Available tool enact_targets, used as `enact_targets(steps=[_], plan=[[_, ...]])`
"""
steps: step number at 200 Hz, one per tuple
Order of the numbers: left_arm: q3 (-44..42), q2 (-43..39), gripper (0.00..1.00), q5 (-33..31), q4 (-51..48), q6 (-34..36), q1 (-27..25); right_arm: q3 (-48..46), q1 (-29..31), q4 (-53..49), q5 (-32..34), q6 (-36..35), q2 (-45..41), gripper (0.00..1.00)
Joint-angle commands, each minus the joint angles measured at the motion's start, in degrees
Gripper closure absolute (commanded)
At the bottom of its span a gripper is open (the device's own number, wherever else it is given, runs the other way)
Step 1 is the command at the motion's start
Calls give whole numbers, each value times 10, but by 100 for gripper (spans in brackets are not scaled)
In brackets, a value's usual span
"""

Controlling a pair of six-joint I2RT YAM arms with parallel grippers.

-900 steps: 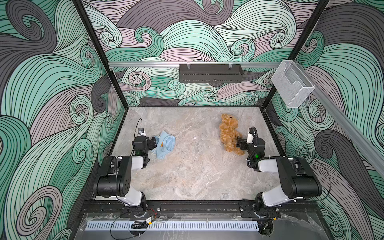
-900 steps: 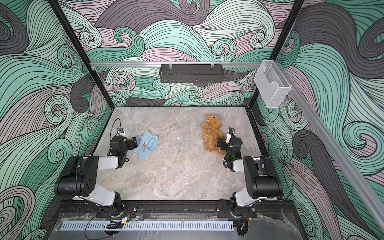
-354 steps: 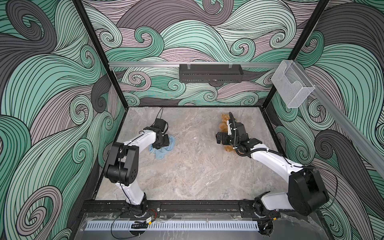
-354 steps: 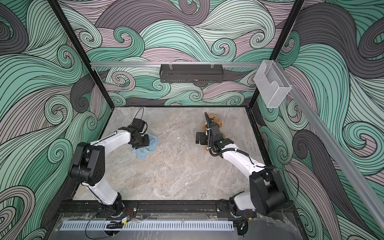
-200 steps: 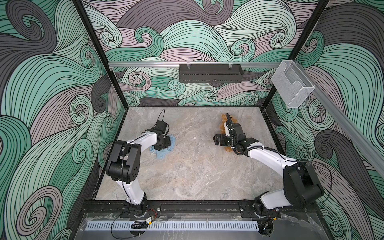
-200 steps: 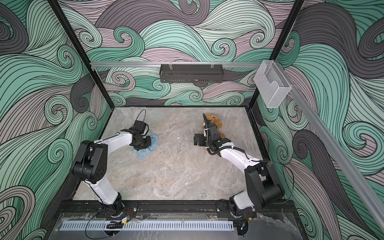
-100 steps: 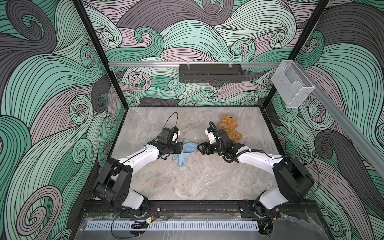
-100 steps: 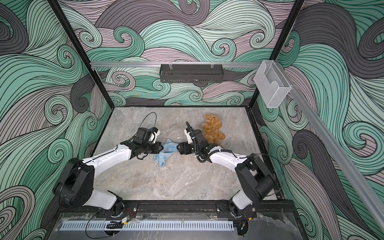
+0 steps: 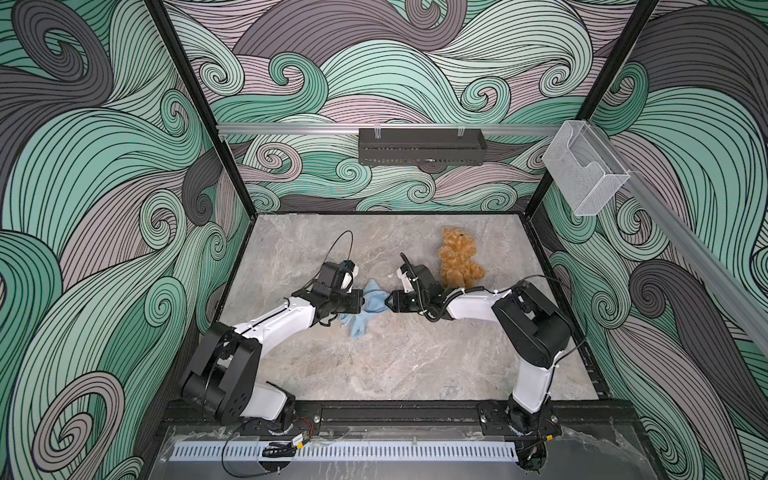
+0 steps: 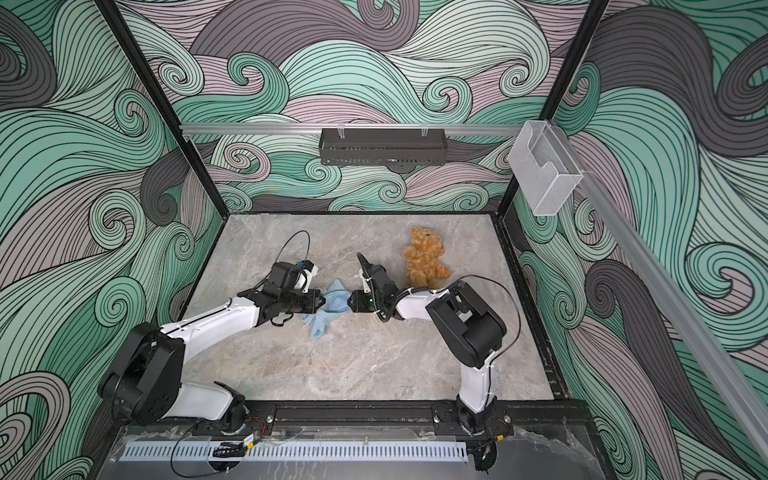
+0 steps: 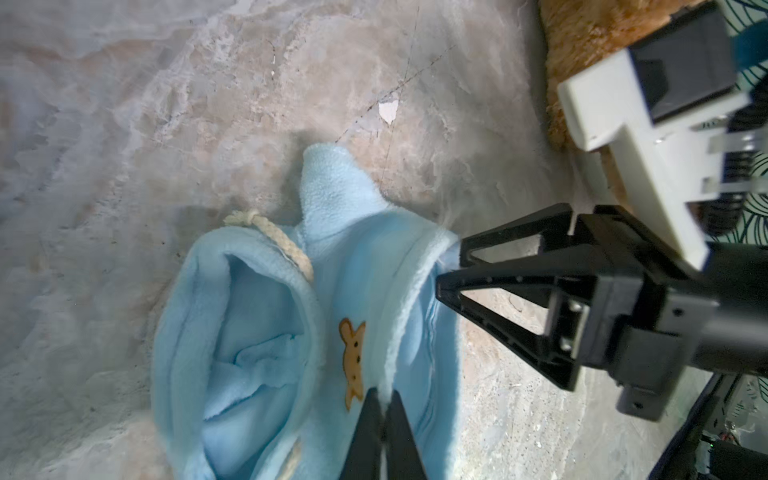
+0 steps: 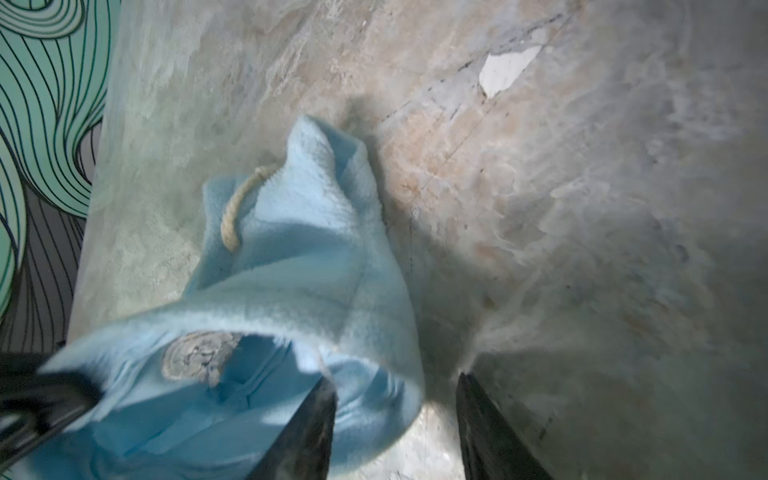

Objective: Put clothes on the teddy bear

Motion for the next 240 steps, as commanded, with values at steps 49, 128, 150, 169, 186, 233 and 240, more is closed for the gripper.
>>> enact_targets(steps=[49,128,150,169,186,233,240], plan=[[-19,-9,90,-31,-5,10,-6,34,2,18,-5,-12,13,99],[38,82,70,-38,-29,55,-30,31,2,9,-29,-5,-12,100],[56,102,68,-39,-36,62,-34,34,2,7,-33,-7,-12,100],[72,117,68,-46,-46,68,-37,35,2,5,-34,-10,-11,100],[81,125,69,-51,-50,70,-39,34,1,3,-34,-12,-10,100],[85,116,92,-69,-49,53,-42,37,0,-40,-3,-38,-21,96],[84,109,96,-71,-44,45,-42,38,-2,-60,7,-52,-32,89]])
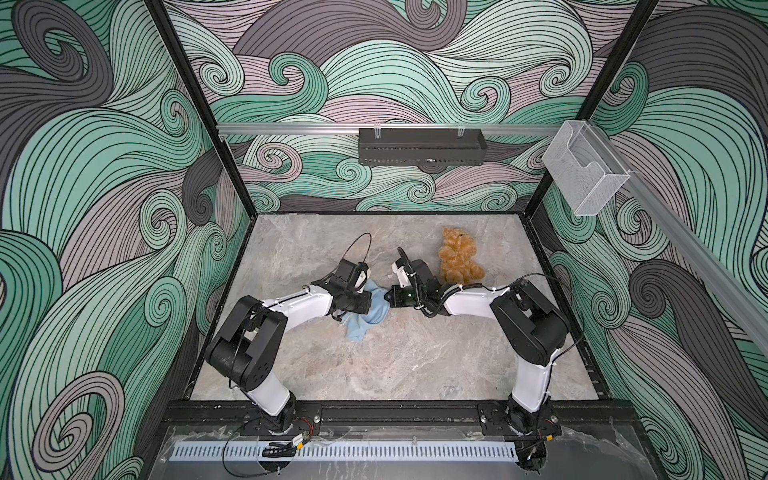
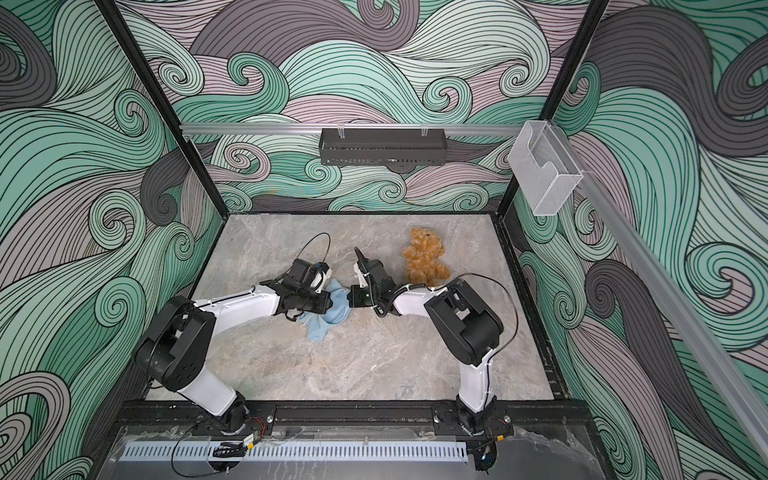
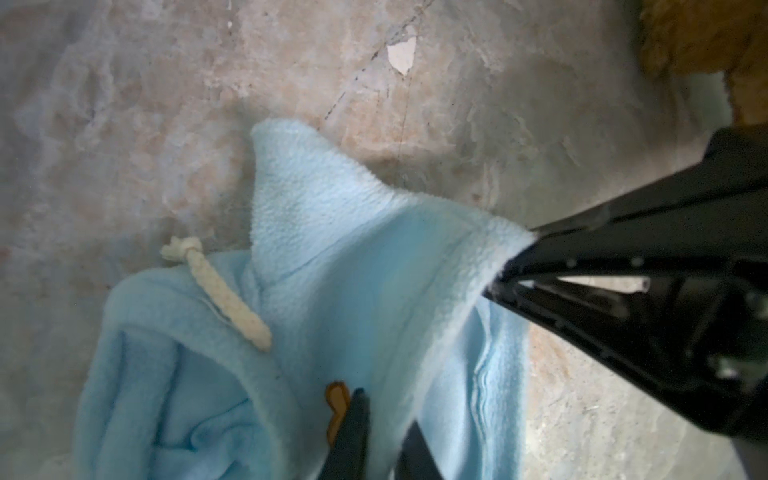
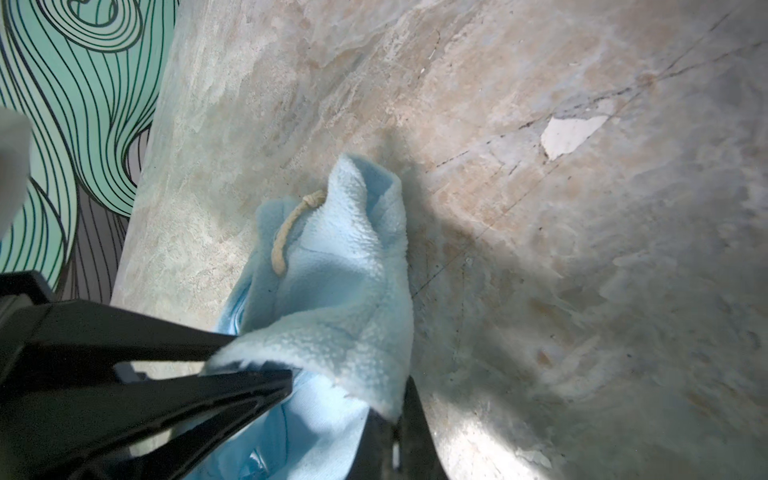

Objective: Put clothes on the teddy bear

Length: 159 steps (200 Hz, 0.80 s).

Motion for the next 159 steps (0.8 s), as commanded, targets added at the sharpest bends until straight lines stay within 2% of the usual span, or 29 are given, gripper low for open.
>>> enact_targets(steps=[1,16,27,39,49,62,95,125,159], plan=[[12,-15,96,-17,-8,-14,-4,11,-2,-58,29,-33,-35,87],[7,-31,100,-27,8,-35,-2,6,-9,-89,28,-70,-81,52],[5,-36,100,-30,19,-41,-2,0,-11,-107,19,-109,-130,39],[11,-34,100,-34,24,-42,-1,2,-14,-148,48,-147,-184,15],[14,-32,100,-38,25,-40,0,5,-26,-186,86,-169,-224,7],[17,-32,100,-40,29,-37,0,4,-66,-219,122,-181,-266,1],[24,-30,100,-36,33,-37,1,22,-216,-266,141,-182,-286,1],[23,-36,100,-36,31,-40,1,84,-306,-274,150,-178,-200,1],[23,-46,100,-35,28,-42,1,173,-355,-276,92,-143,-69,1]])
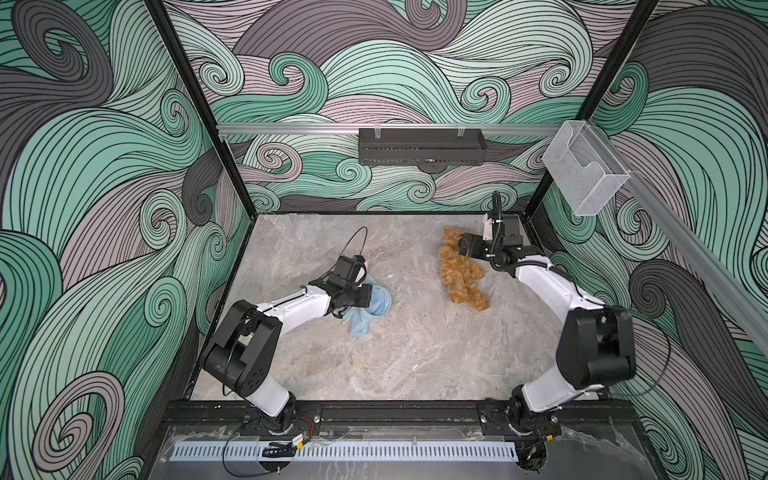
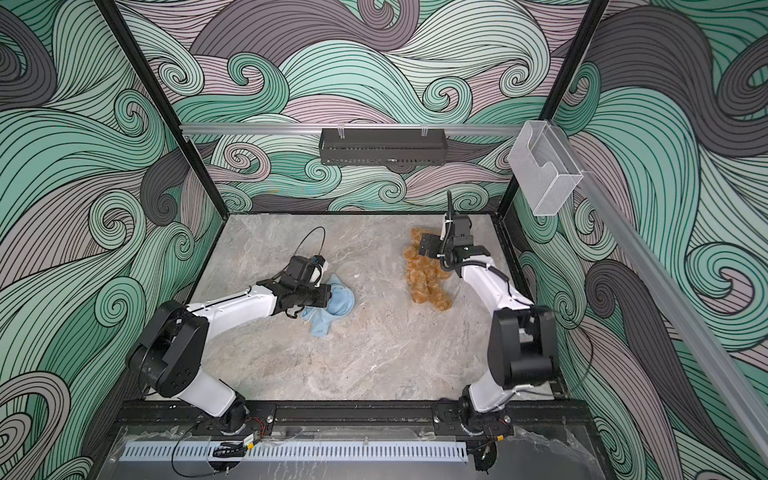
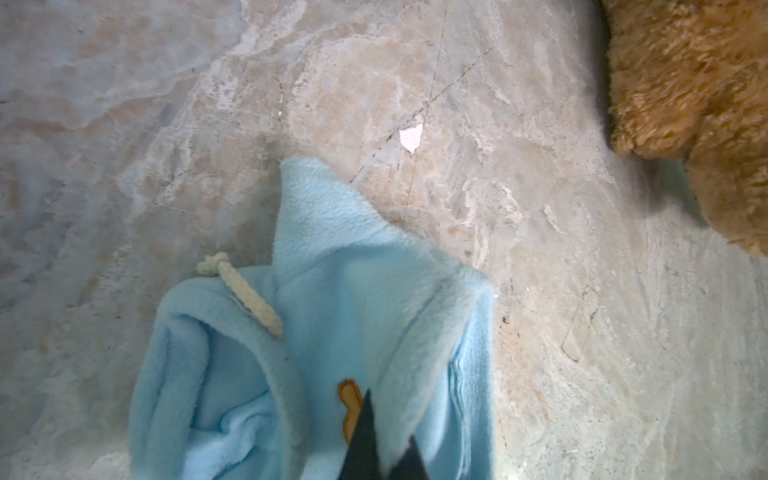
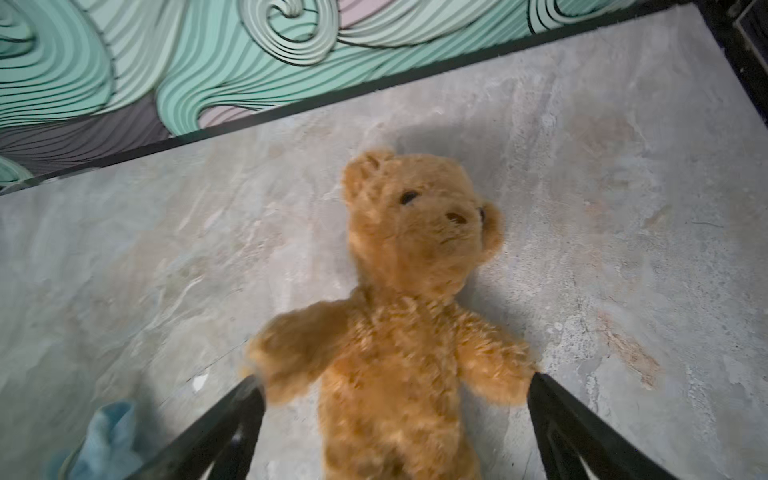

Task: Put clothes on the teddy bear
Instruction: 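Release the hoodie with the right gripper and grasp the teddy bear's head, then drag the teddy bear toward the hoodie held by the left gripper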

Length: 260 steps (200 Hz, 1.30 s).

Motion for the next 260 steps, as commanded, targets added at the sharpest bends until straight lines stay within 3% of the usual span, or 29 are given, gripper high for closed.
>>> enact_targets(steps=[1,40,98,109,121,131,164,194,214,229,260], plan=[[20,-23,100,-5,-1,-4,0,51,-17,-24,-37,17,67,1],[24,-22,100,-2,-5,-3,1,123,-17,-18,-59,53,179,1],[28,-16,100,9,-8,-4,1,140,-15,80,-107,84,260,1],[27,-16,100,9,-7,-5,0,138,-15,93,-111,82,267,8],[26,-16,100,7,-6,-6,1,136,-16,95,-118,74,267,29],[26,-16,100,4,-7,-7,1,124,-15,99,-126,67,257,39],[24,-17,100,-31,-12,-16,1,10,21,101,-156,37,169,46],[26,-11,100,-51,-21,-12,3,-114,95,80,-122,2,68,38],[27,-9,100,-53,-23,-10,4,-162,122,72,-114,-4,12,14],[28,-5,100,-51,-21,-9,4,-177,129,72,-112,-5,-16,1],[27,0,100,-47,-21,-11,5,-174,130,90,-129,-7,-21,1]])
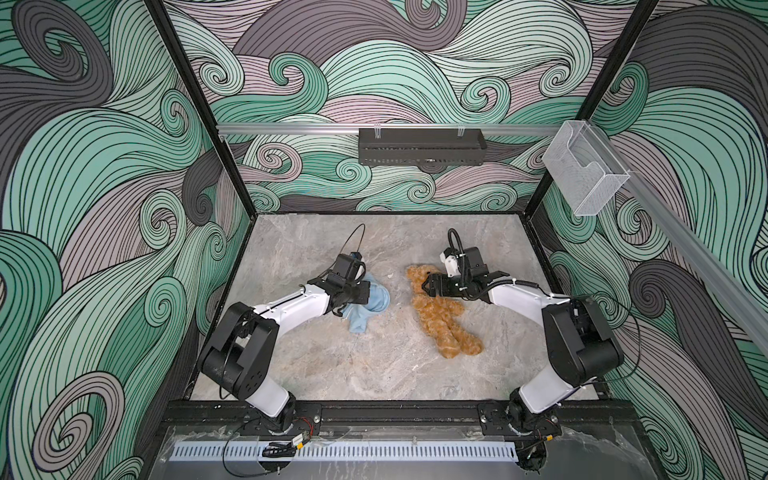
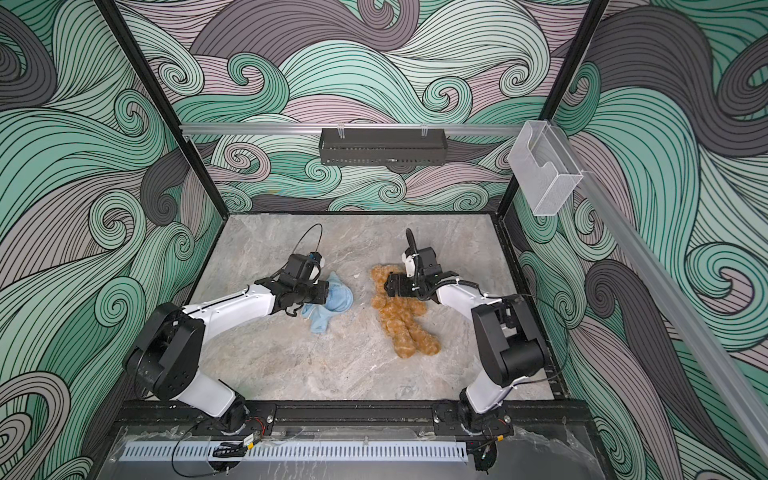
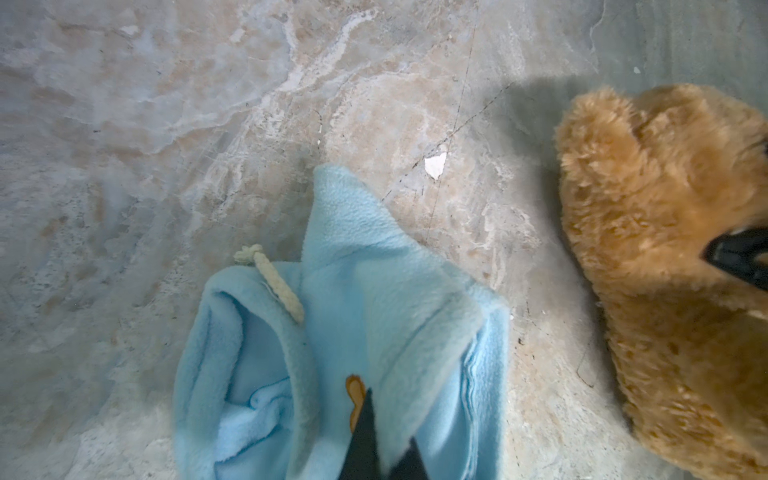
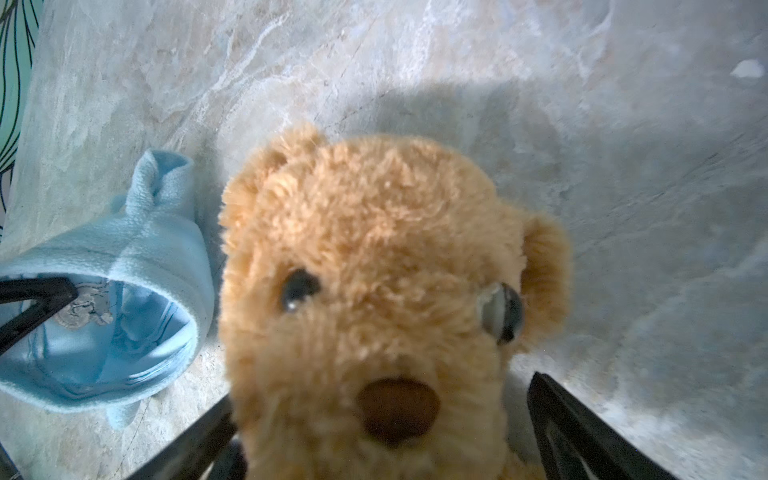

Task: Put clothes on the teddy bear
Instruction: 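Drag the teddy bear toward the hoodie held by the left gripper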

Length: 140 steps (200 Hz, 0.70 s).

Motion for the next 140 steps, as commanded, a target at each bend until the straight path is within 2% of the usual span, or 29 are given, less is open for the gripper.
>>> enact_targets(steps=[1,37,64,72,85,96,113,140], plan=[[18,8,100,-4,-10,-1,3,4,-4,17,-5,-11,-2,1],[16,1,100,-5,-12,-4,4,17,13,54,-16,-5,26,1],[15,-1,100,-3,-13,-5,3,41,15,88,-28,3,85,2],[17,0,100,-2,-13,-6,4,44,14,103,-35,5,99,11],[18,1,100,-1,-14,-9,4,43,14,115,-40,-2,99,38],[16,0,100,2,-10,-14,5,25,15,127,-50,-13,70,53],[14,-2,100,11,2,-7,11,-11,14,130,-98,-37,7,62],[1,-15,100,50,49,35,23,-64,28,99,-232,-39,-75,71]])
